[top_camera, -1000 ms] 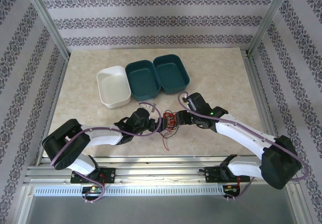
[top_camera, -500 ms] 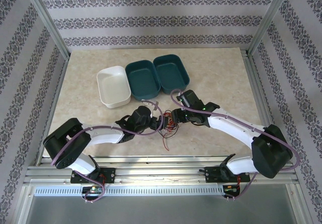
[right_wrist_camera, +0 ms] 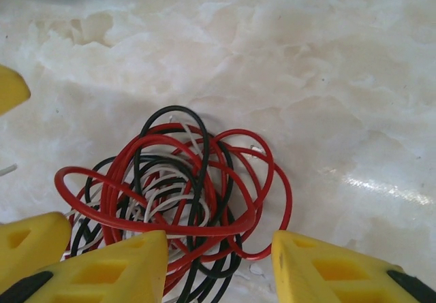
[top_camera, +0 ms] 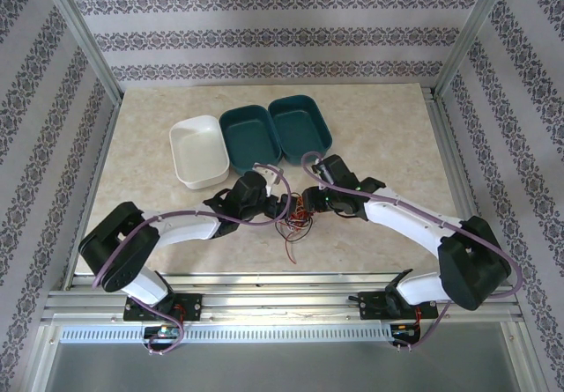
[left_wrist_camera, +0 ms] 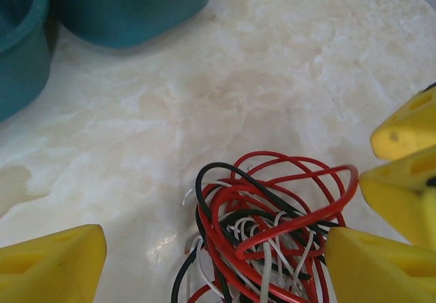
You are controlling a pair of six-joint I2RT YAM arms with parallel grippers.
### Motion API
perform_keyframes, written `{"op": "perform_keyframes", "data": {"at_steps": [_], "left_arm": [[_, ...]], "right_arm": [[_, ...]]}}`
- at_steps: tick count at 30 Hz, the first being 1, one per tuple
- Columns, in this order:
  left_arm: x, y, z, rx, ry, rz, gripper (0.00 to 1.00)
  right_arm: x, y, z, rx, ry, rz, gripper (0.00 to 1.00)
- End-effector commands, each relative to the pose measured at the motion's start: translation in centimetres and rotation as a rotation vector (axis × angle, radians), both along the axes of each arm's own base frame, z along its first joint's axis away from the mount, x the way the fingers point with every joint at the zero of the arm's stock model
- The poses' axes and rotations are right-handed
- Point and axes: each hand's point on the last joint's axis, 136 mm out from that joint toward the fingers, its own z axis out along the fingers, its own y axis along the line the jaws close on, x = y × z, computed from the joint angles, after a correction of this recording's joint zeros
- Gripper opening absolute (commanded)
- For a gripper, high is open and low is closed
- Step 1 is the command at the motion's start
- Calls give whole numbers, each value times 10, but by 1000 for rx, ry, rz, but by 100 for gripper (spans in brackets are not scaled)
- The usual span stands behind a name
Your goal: Untangle the cables
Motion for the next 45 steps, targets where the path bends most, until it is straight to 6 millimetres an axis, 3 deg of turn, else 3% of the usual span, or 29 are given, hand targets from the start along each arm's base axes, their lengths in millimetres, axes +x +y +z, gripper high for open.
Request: {"op": "perform_keyframes", "data": {"at_steps": [1, 8, 13, 21, 28, 33, 37, 39, 45], "left_arm": [[1, 0, -1, 2, 25, -11, 83], [-7, 9, -15, 2, 82, 24, 73], [-10, 11, -29, -16, 129, 52, 61], [-9, 10, -30, -44, 137, 71, 59], [-12, 14, -26, -48, 140, 76, 57], [-18, 15, -36, -52, 172, 73, 53], [-19, 13, -40, -61, 183, 71, 48], [-17, 12, -40, -64, 182, 71, 43], [-7, 5, -42, -61, 166, 73, 33]], "right_arm": [[9, 3, 6, 26, -13, -16, 45], [8, 13, 4, 25, -17, 32, 47], [1, 16, 6, 0, -47, 73, 52], [-11, 24, 9, -63, -92, 157, 57], [-1, 25, 9, -106, -117, 141, 57], [14, 33, 11, -113, -135, 129, 44], [26, 32, 15, -132, -143, 98, 15], [31, 30, 24, -120, -160, 76, 5], [48, 23, 75, -35, -257, 13, 0]]}}
